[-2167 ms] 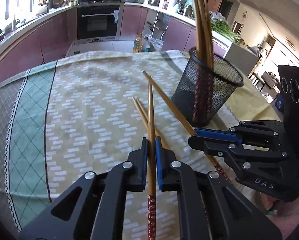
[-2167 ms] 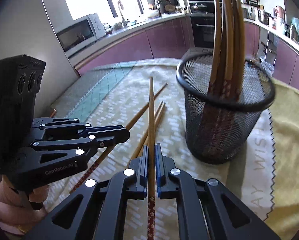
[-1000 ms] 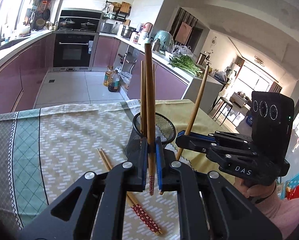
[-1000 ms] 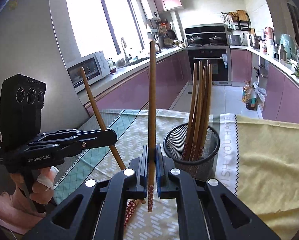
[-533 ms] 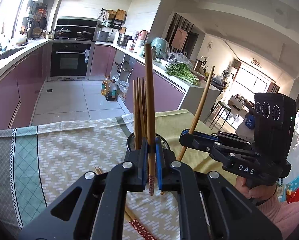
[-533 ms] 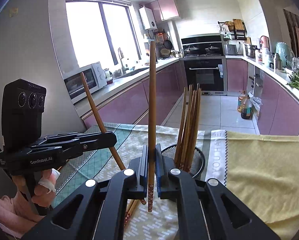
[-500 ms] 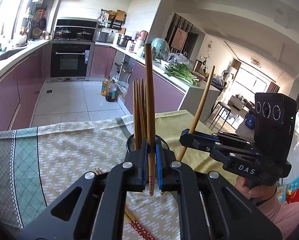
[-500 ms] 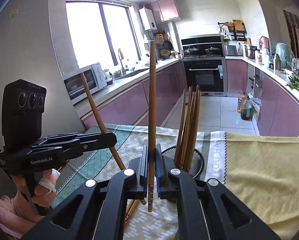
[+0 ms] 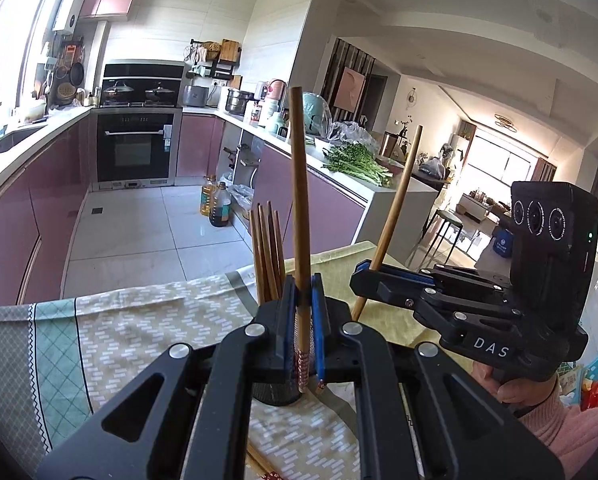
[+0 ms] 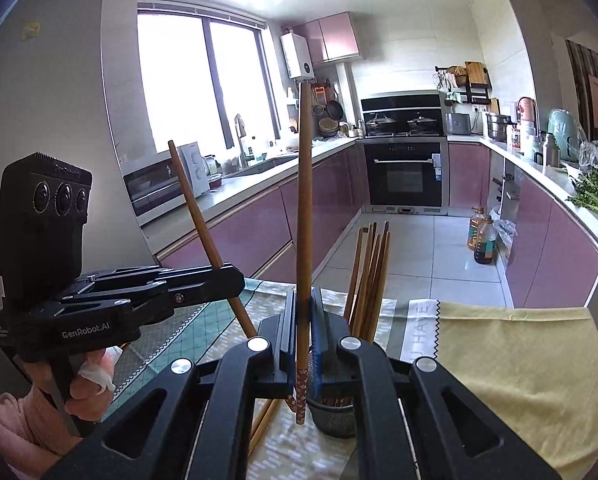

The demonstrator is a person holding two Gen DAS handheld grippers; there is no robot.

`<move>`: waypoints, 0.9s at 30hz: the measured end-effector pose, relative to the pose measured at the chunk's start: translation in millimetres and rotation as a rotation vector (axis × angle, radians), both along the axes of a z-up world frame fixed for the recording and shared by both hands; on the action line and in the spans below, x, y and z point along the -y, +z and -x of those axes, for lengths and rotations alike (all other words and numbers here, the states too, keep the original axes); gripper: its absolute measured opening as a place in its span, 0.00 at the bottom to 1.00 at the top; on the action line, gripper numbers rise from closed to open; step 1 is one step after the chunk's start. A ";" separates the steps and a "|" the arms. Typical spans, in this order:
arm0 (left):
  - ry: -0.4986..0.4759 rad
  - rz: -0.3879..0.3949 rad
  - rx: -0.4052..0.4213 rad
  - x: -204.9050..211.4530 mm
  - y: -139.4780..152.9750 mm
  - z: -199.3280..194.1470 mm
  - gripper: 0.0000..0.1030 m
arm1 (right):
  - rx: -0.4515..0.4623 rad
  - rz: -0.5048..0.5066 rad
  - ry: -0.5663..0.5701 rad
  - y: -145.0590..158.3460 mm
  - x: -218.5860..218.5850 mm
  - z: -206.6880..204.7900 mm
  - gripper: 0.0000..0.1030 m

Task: Organize utensils
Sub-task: 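Raise both chopsticks upright and lower them tip-first into the mesh holder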

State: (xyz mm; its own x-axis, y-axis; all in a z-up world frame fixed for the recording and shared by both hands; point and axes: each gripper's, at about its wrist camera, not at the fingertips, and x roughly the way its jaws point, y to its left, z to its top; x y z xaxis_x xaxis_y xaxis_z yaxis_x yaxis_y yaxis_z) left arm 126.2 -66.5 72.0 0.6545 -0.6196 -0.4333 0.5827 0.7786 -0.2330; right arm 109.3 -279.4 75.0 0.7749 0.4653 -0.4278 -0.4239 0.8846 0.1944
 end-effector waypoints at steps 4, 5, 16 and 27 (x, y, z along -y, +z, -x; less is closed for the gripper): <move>0.007 -0.011 0.027 5.2 6.7 -0.8 0.08 | 0.012 0.007 -0.004 3.1 -1.5 -3.1 0.06; 0.009 -0.014 0.033 7.1 9.0 -0.8 0.08 | 0.014 0.008 -0.006 3.9 -2.0 -3.6 0.06; 0.021 -0.077 0.044 27.5 5.2 -7.3 0.08 | 0.001 0.003 -0.032 0.1 -5.0 -20.9 0.05; 0.030 -0.135 0.003 34.0 -10.6 -16.7 0.08 | -0.051 0.019 -0.069 -16.5 -5.9 -38.3 0.05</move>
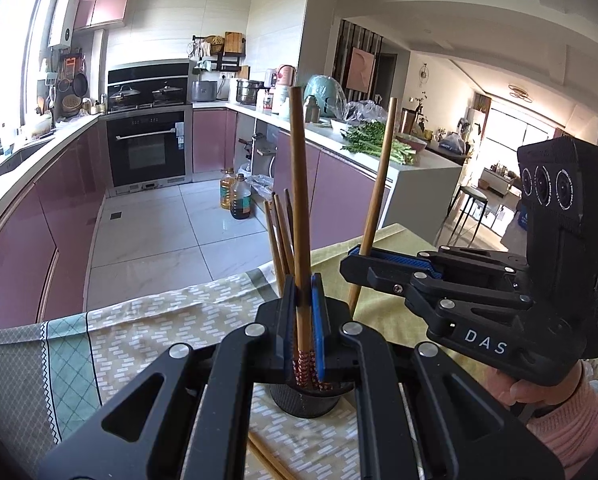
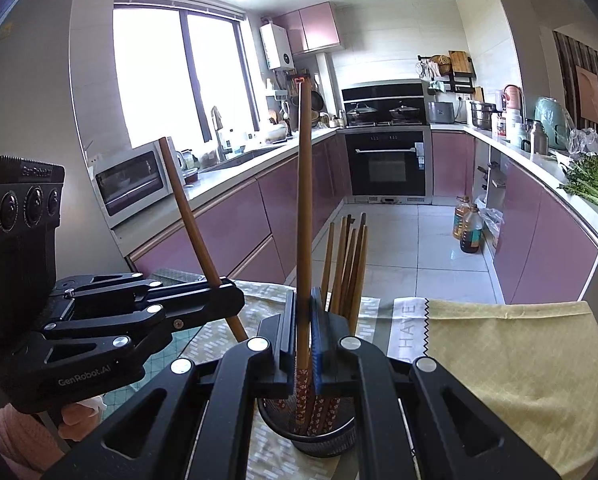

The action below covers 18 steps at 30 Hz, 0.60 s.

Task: Organize utensils
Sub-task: 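Raise both chopsticks upright and lower them tip-first into the mesh holder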

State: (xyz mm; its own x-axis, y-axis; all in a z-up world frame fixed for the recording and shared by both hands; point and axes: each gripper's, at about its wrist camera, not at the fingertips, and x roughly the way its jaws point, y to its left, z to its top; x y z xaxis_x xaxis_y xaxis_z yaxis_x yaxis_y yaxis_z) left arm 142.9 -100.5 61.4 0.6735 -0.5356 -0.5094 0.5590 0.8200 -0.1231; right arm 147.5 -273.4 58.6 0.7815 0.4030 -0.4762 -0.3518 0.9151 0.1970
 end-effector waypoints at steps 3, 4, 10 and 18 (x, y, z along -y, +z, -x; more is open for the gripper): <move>0.000 -0.024 -0.014 3.4 -4.0 -1.3 0.08 | -0.018 0.004 -0.002 -6.3 0.1 -4.6 0.06; 0.000 -0.030 -0.018 3.5 -4.9 -1.6 0.08 | -0.026 0.005 -0.001 -9.0 0.0 -6.3 0.05; -0.008 -0.076 -0.055 5.3 -12.7 -3.8 0.08 | -0.069 0.003 0.005 -21.2 -1.1 -11.4 0.05; -0.055 -0.138 -0.122 17.5 -25.2 -13.7 0.08 | -0.122 0.010 0.010 -36.8 -4.5 -21.0 0.06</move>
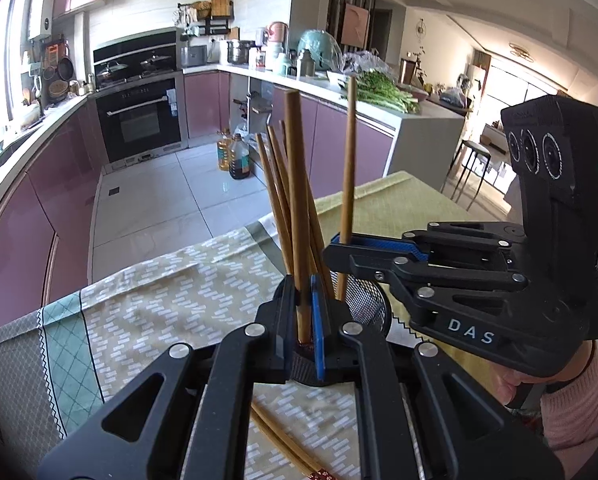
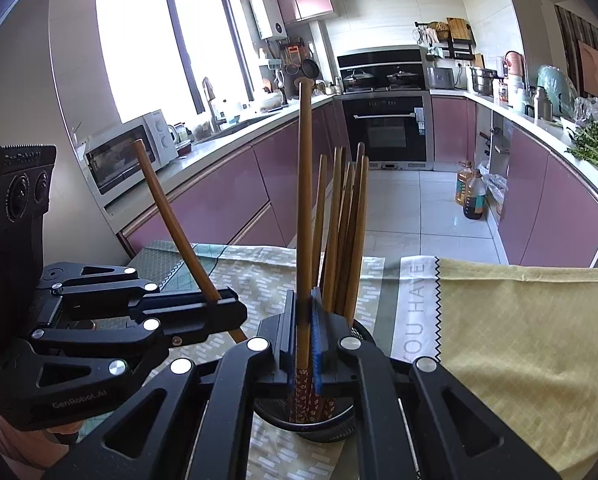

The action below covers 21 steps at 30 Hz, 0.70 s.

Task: Organize utensils
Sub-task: 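Raise both chopsticks upright and lower them tip-first into the mesh holder, then open both tools to release the chopsticks and pull back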

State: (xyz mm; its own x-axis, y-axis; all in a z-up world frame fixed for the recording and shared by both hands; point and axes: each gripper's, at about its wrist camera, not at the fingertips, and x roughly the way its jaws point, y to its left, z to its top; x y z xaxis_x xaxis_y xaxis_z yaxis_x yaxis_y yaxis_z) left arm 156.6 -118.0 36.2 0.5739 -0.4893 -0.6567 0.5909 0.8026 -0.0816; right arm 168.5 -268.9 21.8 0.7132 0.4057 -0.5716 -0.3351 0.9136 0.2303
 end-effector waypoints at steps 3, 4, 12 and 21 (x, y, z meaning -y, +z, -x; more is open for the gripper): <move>-0.011 -0.011 -0.044 3.7 -11.0 -12.1 0.08 | -0.020 0.006 -0.005 -6.9 -1.1 -4.3 0.06; -0.006 -0.011 -0.052 3.5 -12.8 -15.1 0.08 | -0.029 0.010 -0.010 -9.8 -1.3 -6.4 0.06; 0.037 -0.004 -0.065 2.0 -22.9 -30.8 0.12 | -0.041 -0.001 -0.032 -15.2 1.7 -8.2 0.07; 0.086 0.030 -0.019 -15.6 -26.3 -16.9 0.22 | -0.033 -0.015 -0.043 -13.5 8.2 -1.0 0.07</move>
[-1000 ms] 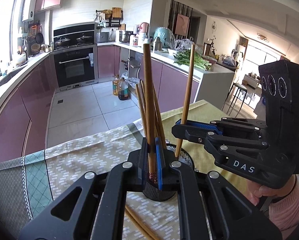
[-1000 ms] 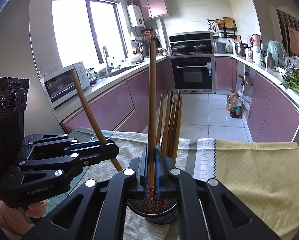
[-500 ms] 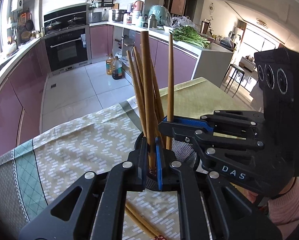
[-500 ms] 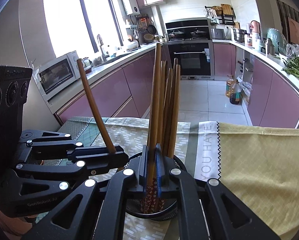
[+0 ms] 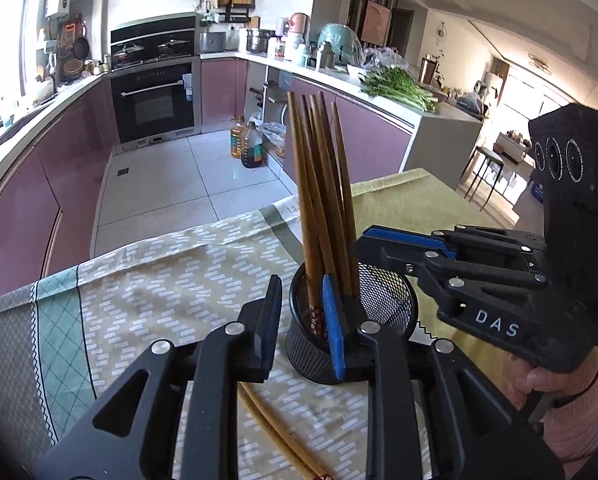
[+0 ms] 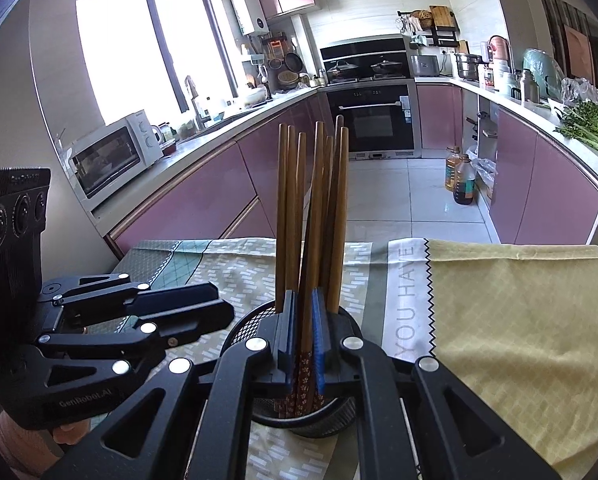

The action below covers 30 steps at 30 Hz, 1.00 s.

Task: Organize utensils
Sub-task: 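Open both tools to release the chopsticks and pull back, then close the left tool on a chopstick while the right tool grasps the other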

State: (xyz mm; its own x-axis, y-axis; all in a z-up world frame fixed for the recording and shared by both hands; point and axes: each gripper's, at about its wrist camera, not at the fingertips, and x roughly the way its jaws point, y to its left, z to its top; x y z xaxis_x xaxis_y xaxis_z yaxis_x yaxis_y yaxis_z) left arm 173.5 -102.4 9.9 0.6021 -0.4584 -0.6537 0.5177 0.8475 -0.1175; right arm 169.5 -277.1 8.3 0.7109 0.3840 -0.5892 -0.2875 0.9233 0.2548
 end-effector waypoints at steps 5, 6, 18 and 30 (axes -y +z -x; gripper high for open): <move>0.039 0.044 0.062 -23.1 5.0 23.4 0.30 | 0.030 -0.007 0.045 6.3 -3.8 20.1 0.19; 0.049 0.050 0.079 -29.1 5.7 30.2 0.31 | 0.036 -0.005 0.062 7.5 -5.9 25.6 0.22; 0.157 -0.011 0.085 -77.3 -28.5 80.0 0.76 | -0.048 0.014 0.231 -22.0 -35.8 66.5 0.40; 0.259 -0.051 -0.019 -97.4 -75.6 79.2 0.79 | -0.194 0.052 0.253 -72.9 -69.9 66.3 0.40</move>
